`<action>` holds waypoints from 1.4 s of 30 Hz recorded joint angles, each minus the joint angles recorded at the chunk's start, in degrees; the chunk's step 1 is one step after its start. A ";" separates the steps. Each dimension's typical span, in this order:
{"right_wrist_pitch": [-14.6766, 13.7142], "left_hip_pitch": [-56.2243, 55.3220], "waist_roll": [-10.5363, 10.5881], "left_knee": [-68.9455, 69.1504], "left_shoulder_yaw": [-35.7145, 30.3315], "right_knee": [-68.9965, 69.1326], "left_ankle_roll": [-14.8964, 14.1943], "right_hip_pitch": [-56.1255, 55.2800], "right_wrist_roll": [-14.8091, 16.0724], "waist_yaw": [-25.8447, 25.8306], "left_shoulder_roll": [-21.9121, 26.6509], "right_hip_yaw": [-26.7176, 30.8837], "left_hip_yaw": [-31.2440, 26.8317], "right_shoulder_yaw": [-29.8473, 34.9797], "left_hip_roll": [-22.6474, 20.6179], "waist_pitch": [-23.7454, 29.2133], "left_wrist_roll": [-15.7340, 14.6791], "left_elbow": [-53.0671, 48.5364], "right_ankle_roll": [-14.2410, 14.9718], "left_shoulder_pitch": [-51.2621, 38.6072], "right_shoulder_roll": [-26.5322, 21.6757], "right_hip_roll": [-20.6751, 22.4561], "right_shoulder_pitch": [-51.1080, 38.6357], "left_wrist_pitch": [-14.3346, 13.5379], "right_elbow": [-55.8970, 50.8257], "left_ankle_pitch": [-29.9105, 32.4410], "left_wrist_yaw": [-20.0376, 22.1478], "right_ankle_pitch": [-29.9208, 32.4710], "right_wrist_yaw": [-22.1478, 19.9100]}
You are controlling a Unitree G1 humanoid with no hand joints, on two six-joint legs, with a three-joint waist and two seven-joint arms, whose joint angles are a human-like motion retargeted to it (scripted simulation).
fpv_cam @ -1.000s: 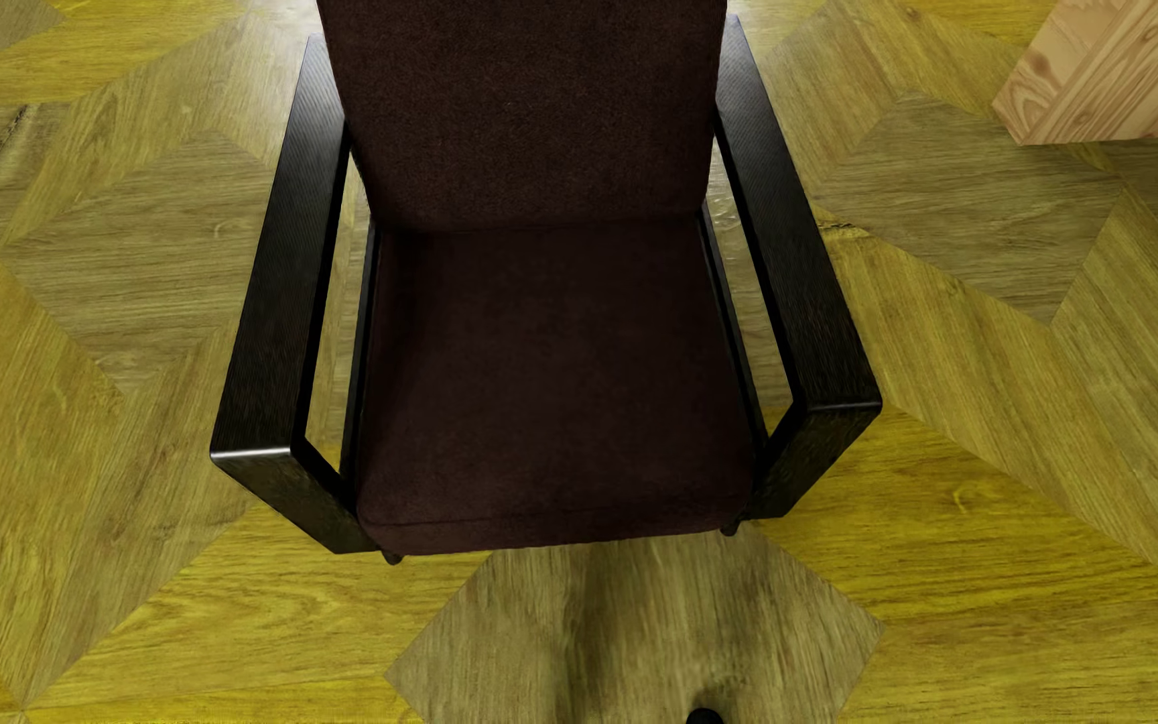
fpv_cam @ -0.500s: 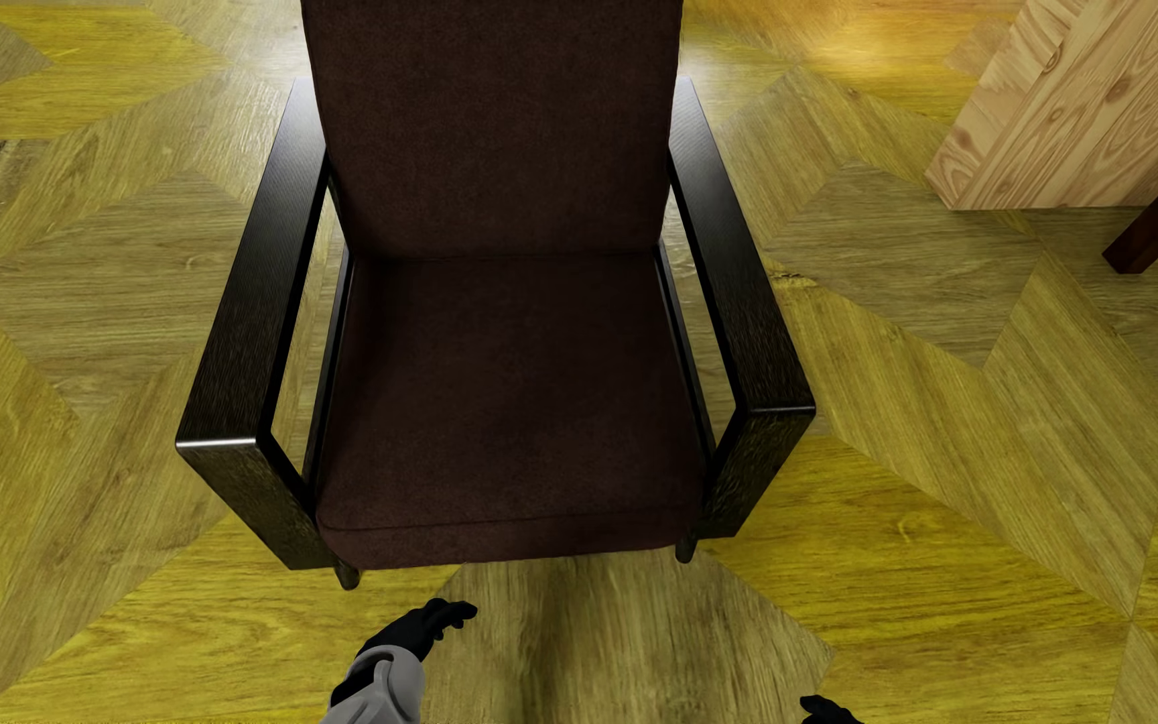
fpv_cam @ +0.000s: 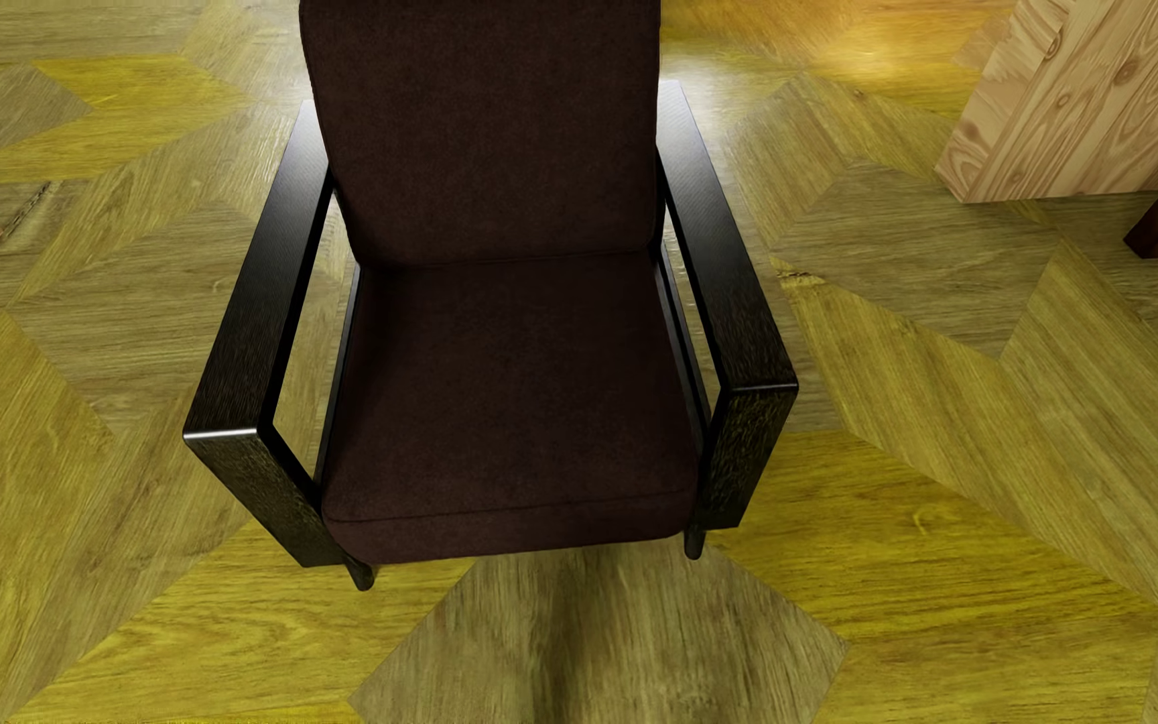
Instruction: Approach the armchair
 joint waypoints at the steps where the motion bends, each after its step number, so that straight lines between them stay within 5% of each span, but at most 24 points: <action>1: 0.29 -0.32 0.41 1.33 -1.78 0.59 -0.22 0.04 0.46 0.02 0.37 0.15 -0.20 -0.91 0.41 0.31 1.13 -0.48 0.16 -0.61 0.67 -0.12 -0.26 -0.32 0.30 0.40 -1.17 -0.23 -0.26; 5: 1.29 1.96 2.21 1.34 -3.51 2.78 -0.07 -0.21 -0.19 -0.58 0.43 2.00 2.31 -1.05 0.98 1.21 1.21 -4.43 1.74 -4.42 1.30 -0.62 -4.98 -0.66 2.45 -0.11 -0.42 -1.80 0.68; 9: -0.40 4.36 3.08 -2.41 -9.04 1.30 -0.16 1.04 0.08 -1.95 3.79 2.06 3.76 0.30 -0.90 0.89 5.90 -7.80 1.66 -12.55 2.41 -1.43 -8.36 -1.95 -1.50 0.32 -0.90 -3.77 0.15; 13: -3.22 3.32 3.35 -2.17 -7.59 1.36 -1.23 0.81 1.11 -2.89 5.56 0.69 2.49 1.47 -1.74 0.77 4.07 -13.28 -0.19 -18.64 2.69 -2.06 -8.39 -3.02 -4.90 0.60 3.20 -5.39 -1.37; 17: -1.18 2.09 3.10 -1.40 -6.21 1.33 -1.22 0.95 1.51 -3.31 4.25 -0.54 0.53 0.56 -2.35 0.85 1.49 -15.39 -1.12 -20.97 1.98 -2.43 -8.20 -3.52 -3.97 2.25 5.28 -5.70 -1.66; 26: 0.60 2.55 1.30 -5.45 -9.97 -0.50 0.53 1.41 0.65 -2.76 2.13 -2.22 -0.57 -2.05 -4.72 0.24 -0.90 -2.49 -0.67 -16.14 0.36 -2.79 -4.75 -1.12 -1.18 3.25 -1.80 -3.96 -0.45; 32: -0.43 0.31 0.70 -2.04 -6.85 -0.49 -0.02 1.61 0.51 -2.40 2.26 -4.03 -3.22 -2.46 -3.50 0.55 -2.86 -1.05 -1.74 -8.13 1.81 -1.97 -3.91 0.45 -1.31 1.59 3.16 -0.42 -0.84; 35: -0.83 0.23 0.56 -1.86 -6.24 -0.13 -0.17 1.56 -1.19 -1.66 1.83 -4.41 -3.61 -0.62 -3.56 0.99 -3.37 -1.96 -1.84 -6.59 1.65 -2.04 -5.21 0.19 0.07 1.46 1.96 -0.63 -0.39; 39: -2.13 -0.35 0.37 -2.57 -5.88 -0.33 -0.06 1.34 -2.30 -0.84 0.89 -5.32 -4.39 2.37 -4.44 1.60 -2.27 -4.20 -1.94 -8.09 1.33 -2.43 -7.53 -0.40 0.01 2.06 2.72 -0.55 -0.20; 42: -3.81 -1.19 0.29 -3.54 -9.90 -0.71 0.03 0.62 -2.38 -0.64 1.63 -6.14 -4.92 4.75 -5.25 2.11 3.18 -5.57 -2.05 -10.95 0.86 -2.77 -8.81 -1.40 -1.59 2.83 1.85 -0.05 -0.53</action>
